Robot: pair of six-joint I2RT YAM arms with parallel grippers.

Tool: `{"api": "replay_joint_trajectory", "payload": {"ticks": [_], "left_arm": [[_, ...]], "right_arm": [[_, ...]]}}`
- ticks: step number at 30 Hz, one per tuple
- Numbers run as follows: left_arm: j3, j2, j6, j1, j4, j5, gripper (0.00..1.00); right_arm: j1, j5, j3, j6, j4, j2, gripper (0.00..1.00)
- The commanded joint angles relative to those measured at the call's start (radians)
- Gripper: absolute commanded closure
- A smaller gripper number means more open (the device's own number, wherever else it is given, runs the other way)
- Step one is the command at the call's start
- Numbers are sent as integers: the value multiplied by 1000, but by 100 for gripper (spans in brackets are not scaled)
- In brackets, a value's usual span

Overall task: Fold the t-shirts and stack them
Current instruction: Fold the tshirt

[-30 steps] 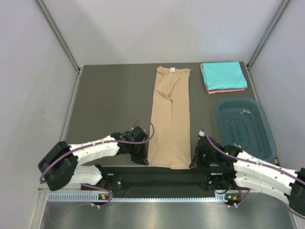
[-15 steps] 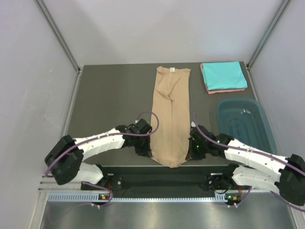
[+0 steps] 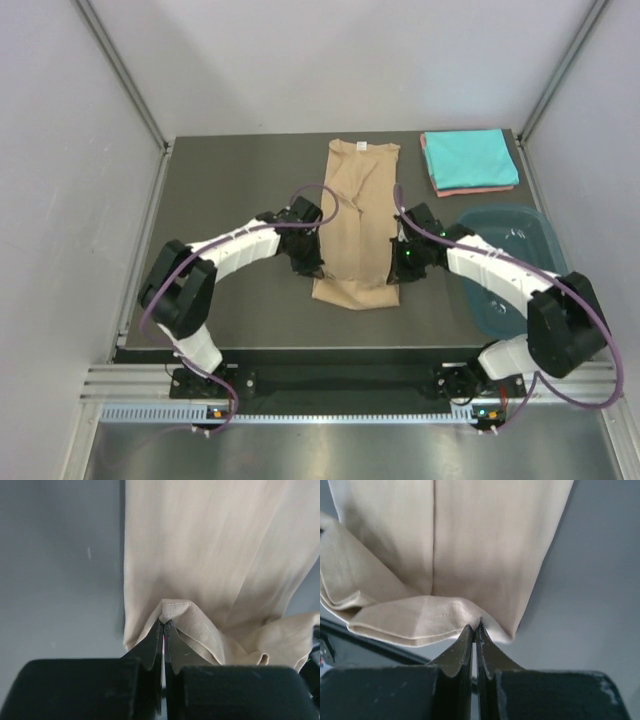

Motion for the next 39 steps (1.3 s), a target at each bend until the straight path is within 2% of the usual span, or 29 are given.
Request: {"api": "replay_joint_trajectory", "payload": {"ticks": [1, 16, 28, 39], "left_arm": [[126, 90, 82, 55, -33, 3, 100], [575, 385, 161, 194, -142, -13, 100], [749, 514, 171, 254, -144, 36, 100], [827, 577, 184, 263, -119, 75, 100]], "right_arm": [[-52, 7, 114, -104, 3, 85, 100], [-227, -16, 471, -224, -51, 407, 100], [-279, -39, 683, -245, -105, 571, 100], [-311, -54, 774, -259, -131, 651, 100]]}}
